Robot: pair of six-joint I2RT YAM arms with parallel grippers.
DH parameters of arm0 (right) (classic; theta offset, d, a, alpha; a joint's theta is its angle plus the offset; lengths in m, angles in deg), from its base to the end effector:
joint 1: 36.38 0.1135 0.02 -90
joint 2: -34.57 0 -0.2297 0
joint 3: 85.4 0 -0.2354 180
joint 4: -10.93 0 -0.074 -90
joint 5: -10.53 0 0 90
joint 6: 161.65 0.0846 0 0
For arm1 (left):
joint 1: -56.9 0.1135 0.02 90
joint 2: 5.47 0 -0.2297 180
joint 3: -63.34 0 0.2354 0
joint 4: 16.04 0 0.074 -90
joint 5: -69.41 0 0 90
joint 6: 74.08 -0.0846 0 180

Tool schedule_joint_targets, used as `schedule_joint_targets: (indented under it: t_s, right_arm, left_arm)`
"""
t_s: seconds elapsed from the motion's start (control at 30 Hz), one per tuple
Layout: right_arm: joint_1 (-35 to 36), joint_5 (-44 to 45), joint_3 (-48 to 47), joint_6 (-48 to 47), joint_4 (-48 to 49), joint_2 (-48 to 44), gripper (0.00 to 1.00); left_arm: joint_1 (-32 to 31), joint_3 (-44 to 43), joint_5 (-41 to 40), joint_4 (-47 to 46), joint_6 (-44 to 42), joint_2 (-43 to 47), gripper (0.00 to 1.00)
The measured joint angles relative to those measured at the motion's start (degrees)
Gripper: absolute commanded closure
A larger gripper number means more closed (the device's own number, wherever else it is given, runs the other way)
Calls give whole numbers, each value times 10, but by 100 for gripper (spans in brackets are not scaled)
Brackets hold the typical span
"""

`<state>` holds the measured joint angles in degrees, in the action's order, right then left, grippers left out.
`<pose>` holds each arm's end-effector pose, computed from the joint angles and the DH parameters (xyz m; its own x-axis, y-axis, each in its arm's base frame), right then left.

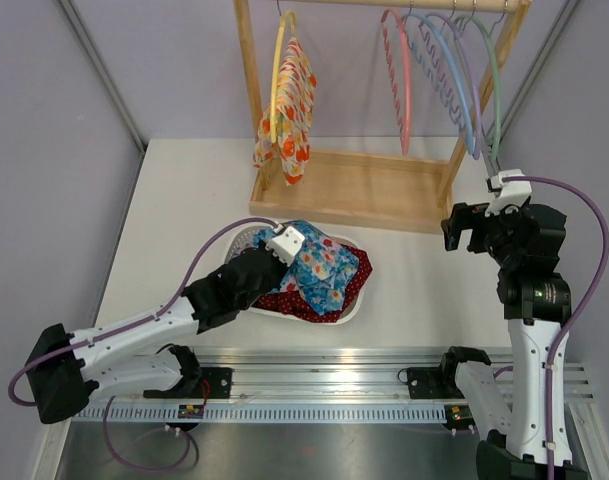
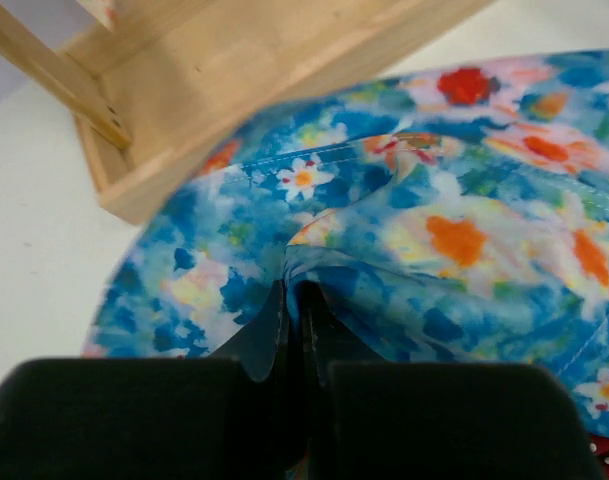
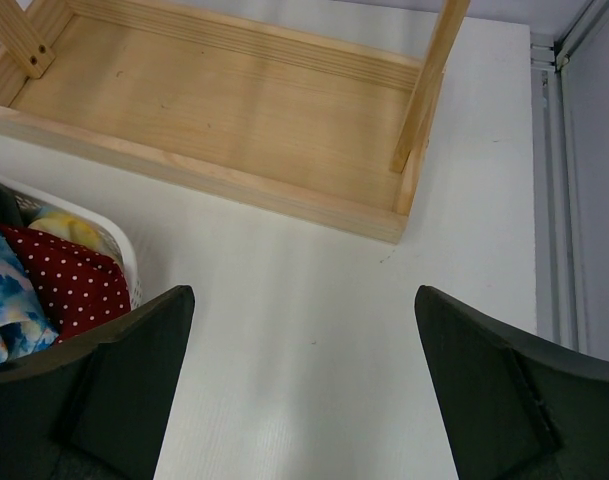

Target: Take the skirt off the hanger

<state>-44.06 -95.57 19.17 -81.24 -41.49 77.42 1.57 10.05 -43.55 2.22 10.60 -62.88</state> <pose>0.1974 -0.0029 0.3438 -0.3100 -0.1197 -0.9432 -0.1843 0.9808 -0.0639 0.1816 -0.2045 0.2323 -0.1645 0.3879 -0.9069 0.5698 0.7879 0.2336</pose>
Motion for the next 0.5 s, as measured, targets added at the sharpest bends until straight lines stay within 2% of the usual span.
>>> schedule_joint_targets:
  t_s: [0.1, 0.2, 0.23, 0.27, 0.33, 0.37, 0.4, 0.5]
  right_arm:
    - [0, -9, 2, 0, 1, -3, 0]
    - [0, -17, 7, -1, 1, -7, 1]
    - [0, -20, 9, -1, 1, -9, 1]
    - [0, -22, 12, -2, 1, -10, 1]
    - [-1, -30, 16, -3, 1, -11, 1]
    - [-1, -34, 18, -4, 1, -11, 0]
    - [-1, -43, 21, -5, 1, -11, 1]
    - [-2, -73, 31, -16, 0, -11, 0]
  left_arm:
    - [6, 17, 30, -23, 31, -47, 88]
    - [9, 23, 59, -37, 60, -80, 71]
    - [10, 24, 67, -37, 67, -83, 47]
    - [10, 26, 76, -36, 71, -83, 35]
    - [10, 26, 93, -36, 87, -75, 18]
    - [9, 26, 100, -31, 93, -65, 5]
    - [9, 26, 105, -27, 98, -50, 1]
    - [10, 21, 108, -13, 103, 9, 1]
